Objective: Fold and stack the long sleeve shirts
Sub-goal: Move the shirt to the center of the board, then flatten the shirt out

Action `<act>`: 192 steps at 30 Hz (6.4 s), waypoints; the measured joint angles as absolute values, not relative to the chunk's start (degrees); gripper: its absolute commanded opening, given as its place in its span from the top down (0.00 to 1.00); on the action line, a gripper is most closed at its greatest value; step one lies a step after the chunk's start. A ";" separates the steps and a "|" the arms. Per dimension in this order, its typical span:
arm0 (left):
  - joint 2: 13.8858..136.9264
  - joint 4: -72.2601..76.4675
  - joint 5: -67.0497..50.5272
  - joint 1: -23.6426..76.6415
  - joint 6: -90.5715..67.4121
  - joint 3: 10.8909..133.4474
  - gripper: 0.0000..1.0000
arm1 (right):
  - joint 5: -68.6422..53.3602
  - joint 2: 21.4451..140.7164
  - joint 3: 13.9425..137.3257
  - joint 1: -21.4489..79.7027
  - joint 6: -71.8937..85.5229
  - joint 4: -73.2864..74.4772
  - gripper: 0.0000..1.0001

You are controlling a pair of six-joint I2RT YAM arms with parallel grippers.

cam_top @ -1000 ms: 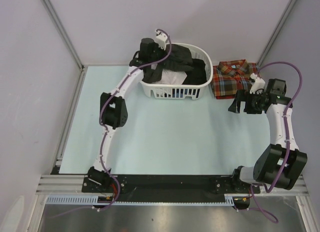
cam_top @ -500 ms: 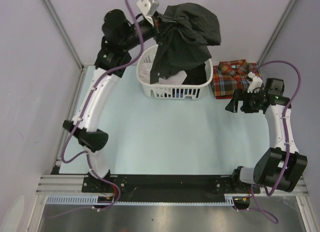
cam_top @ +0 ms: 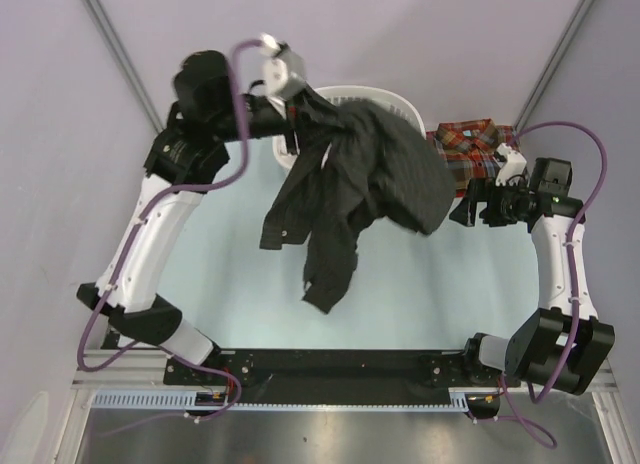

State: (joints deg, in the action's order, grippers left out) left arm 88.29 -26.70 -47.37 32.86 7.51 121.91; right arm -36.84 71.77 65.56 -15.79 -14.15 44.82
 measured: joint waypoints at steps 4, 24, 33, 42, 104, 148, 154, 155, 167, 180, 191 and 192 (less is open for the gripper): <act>95.04 -45.17 -46.68 36.01 21.93 123.52 0.01 | -37.21 71.77 65.32 -15.79 -16.75 46.50 0.00; 82.02 -37.63 -26.09 25.54 37.85 49.89 0.03 | -35.31 73.73 56.80 1.21 -25.36 49.19 0.02; 87.59 -31.33 -19.27 25.54 40.95 47.53 0.25 | -33.65 80.51 56.60 13.76 -22.92 42.22 0.00; 87.77 -29.85 -18.68 25.47 40.01 46.48 0.45 | -31.18 83.53 56.75 29.61 -18.02 35.73 0.56; 99.07 -35.16 -48.66 51.90 30.06 112.31 0.21 | -38.04 79.94 83.31 -18.06 -28.67 58.52 0.00; 60.86 -57.14 -55.07 -40.12 31.24 58.94 0.13 | -18.39 126.89 135.70 56.97 -31.05 50.54 1.00; 61.39 -50.98 -58.74 -40.10 26.20 58.96 0.14 | -14.79 118.32 145.77 58.54 -21.67 29.87 1.00; 61.39 -49.76 -58.87 -40.03 25.12 58.96 0.14 | -12.91 113.36 142.06 59.11 -19.92 25.71 1.00; 61.41 -43.94 -58.28 -31.29 24.73 58.96 0.11 | 1.10 56.77 80.09 29.28 -13.37 27.81 0.00; 64.03 -64.36 -42.59 -12.25 62.33 54.33 0.16 | -20.12 53.80 58.00 1.43 -34.57 54.92 0.09; 62.74 -51.46 -27.22 32.27 55.64 37.78 0.11 | -26.02 82.98 61.30 10.31 -31.53 41.30 0.25; 63.90 -48.80 -25.41 34.59 54.19 36.69 0.11 | -25.93 84.60 61.41 10.63 -31.64 39.75 0.26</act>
